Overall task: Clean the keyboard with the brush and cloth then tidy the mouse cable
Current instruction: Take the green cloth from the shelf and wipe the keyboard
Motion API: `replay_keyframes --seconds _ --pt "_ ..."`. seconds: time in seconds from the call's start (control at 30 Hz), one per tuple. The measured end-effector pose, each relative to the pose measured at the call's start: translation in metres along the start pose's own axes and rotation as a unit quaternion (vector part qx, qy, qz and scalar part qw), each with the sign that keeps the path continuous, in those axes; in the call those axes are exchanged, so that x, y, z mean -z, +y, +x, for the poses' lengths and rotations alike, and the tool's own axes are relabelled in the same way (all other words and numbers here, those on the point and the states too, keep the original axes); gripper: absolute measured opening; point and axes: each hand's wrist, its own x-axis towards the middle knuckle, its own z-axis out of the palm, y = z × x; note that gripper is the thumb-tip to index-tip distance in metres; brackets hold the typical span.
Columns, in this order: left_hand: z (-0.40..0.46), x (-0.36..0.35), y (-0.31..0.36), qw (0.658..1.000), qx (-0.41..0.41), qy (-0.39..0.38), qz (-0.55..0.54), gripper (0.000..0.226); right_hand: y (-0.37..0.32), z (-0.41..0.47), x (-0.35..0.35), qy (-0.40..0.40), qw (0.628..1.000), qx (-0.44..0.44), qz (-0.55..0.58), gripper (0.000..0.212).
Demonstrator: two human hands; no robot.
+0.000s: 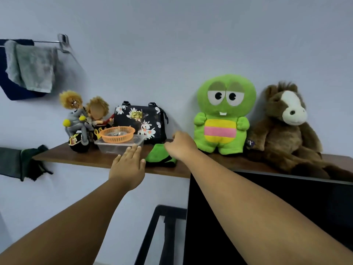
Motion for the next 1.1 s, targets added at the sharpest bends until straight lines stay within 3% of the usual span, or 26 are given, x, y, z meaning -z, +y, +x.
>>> replay_keyframes --seconds 0.23,0.47,0.9,1.1 --pt "0.005 -0.015 -0.022 0.999 -0.036 -0.025 -0.017 0.056 -0.001 0.030 -0.035 -0.109 0.988 -0.074 -0.076 0.070" --pt "0.002 -0.026 -0.029 0.998 -0.051 -0.001 -0.033 0.082 -0.011 0.044 -0.061 -0.111 0.979 -0.111 -0.130 0.098" --pt "-0.001 -0.027 -0.028 0.998 -0.053 0.020 -0.038 0.079 -0.019 0.051 -0.051 -0.087 0.990 -0.082 -0.077 0.024" --pt "-0.006 -0.018 -0.017 0.998 -0.041 0.034 -0.038 0.078 -0.022 0.034 -0.029 0.033 0.993 -0.054 0.099 0.030"
